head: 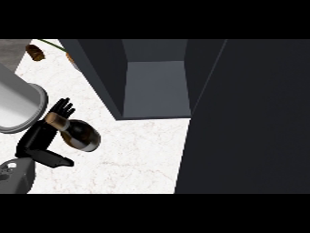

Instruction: Pick up the wine, place it into the cabinet and close the cabinet

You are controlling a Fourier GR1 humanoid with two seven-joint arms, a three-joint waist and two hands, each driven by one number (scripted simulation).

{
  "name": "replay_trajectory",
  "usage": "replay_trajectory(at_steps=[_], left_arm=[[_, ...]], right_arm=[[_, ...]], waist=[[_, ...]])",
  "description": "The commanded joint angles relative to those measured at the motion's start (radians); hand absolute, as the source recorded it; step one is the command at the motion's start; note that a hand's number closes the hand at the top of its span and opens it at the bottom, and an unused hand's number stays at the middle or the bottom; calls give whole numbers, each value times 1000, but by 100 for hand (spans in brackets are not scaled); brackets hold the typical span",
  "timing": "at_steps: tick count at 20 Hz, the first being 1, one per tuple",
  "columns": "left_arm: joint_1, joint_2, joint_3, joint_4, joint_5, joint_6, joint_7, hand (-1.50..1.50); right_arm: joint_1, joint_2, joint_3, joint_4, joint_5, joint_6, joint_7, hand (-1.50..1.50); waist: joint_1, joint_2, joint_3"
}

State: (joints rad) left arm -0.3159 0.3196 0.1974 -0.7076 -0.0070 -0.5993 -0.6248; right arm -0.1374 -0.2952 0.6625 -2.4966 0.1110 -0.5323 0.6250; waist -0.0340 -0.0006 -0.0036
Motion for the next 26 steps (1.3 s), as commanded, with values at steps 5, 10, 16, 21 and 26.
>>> replay_trajectory(at_steps=[5,10,16,21,26], left_arm=[[-46,-2,-39,137,-6,-128,-121,-150],[-9,-10,-92,159,-42,-134,-194,-150],[-68,-1,-75,203,-2,-137,-197,-150],[-95,-38,-70,250,24,-129,-219,150],[-92,-6,-87,249,9,-116,-278,150]], right_arm=[[28,-48,10,-125,104,-19,42,-150],[16,-72,-10,-146,87,-31,72,-150],[82,-127,2,-182,65,-29,1,-150],[65,-123,19,-138,52,-38,-38,-150],[32,-148,-36,-188,35,-51,37,-150]], waist=[[1,0,0],[4,-1,0],[-4,-2,1],[-6,2,1],[-5,0,-1]])
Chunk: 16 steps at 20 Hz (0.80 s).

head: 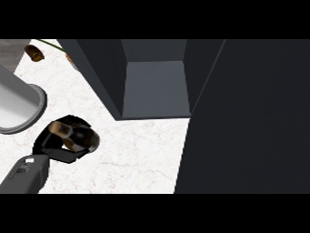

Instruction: Pick up the wine, place it into the cabinet and close the cabinet

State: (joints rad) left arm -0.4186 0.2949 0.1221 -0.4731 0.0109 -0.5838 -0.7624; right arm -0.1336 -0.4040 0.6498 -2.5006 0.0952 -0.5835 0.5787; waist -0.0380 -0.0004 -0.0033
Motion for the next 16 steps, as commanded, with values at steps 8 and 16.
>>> replay_trajectory(at_steps=[8,16], left_arm=[[28,-34,-66,-53,-33,-37,-223,150],[208,-158,0,-178,67,232,-102,150]], right_arm=[[95,-50,71,-156,88,-30,21,-150],[84,-73,20,-145,55,-33,-6,-150]], waist=[[5,-5,1],[37,-8,4]])
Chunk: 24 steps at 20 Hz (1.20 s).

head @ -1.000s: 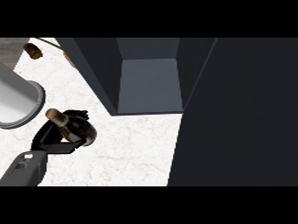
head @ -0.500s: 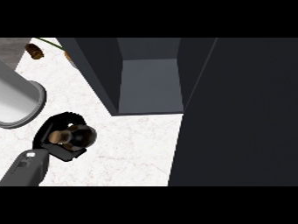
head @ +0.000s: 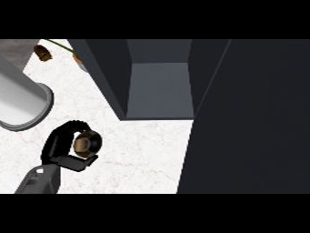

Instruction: Pick up the wine, place it into the cabinet and close the cabinet

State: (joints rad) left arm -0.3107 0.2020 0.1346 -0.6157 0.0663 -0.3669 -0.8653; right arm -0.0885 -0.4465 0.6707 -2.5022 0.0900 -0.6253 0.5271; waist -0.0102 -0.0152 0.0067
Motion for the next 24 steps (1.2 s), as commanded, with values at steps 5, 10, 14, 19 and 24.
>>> replay_trajectory(at_steps=[5,10,14,19,24], left_arm=[[160,-105,-61,-226,43,6,124,150],[284,-172,-143,-465,33,53,208,150],[330,-200,-211,-646,77,105,370,150],[367,-201,-357,-843,138,220,505,150],[362,-202,-336,-914,99,271,567,150]], right_arm=[[30,-37,14,-195,92,-29,99,-150],[117,-41,89,-130,118,-33,-44,-150],[91,-78,50,-192,98,-35,23,-150],[94,-76,41,-187,66,-51,-4,-150],[138,-107,44,-223,73,-47,-3,-150]], waist=[[6,3,-7],[6,7,-6],[5,4,-6],[0,3,-7],[-1,9,-7]])
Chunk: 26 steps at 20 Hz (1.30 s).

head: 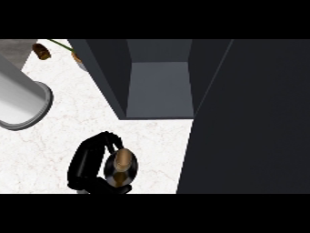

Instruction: Pick up the wine, place it into the cabinet and close the cabinet

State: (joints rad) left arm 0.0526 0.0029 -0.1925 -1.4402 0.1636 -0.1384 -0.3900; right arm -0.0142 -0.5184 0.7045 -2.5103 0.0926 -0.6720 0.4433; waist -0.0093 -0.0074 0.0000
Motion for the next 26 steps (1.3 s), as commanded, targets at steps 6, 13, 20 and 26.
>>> replay_trajectory(at_steps=[6,13,20,26], left_arm=[[-97,-3,-129,-49,-15,293,56,150],[-225,4,-53,47,-70,330,82,150],[-376,-3,-39,205,-56,356,84,150],[-474,-3,-42,360,-22,383,49,150]], right_arm=[[117,-74,-2,-234,30,5,29,-150],[129,-84,-21,-247,26,-3,21,-150],[197,-106,-41,-208,-34,23,-98,-150],[151,-108,-47,-215,-42,39,-44,-150]], waist=[[-13,1,0],[-17,3,-1],[-18,6,1],[-22,8,-1]])
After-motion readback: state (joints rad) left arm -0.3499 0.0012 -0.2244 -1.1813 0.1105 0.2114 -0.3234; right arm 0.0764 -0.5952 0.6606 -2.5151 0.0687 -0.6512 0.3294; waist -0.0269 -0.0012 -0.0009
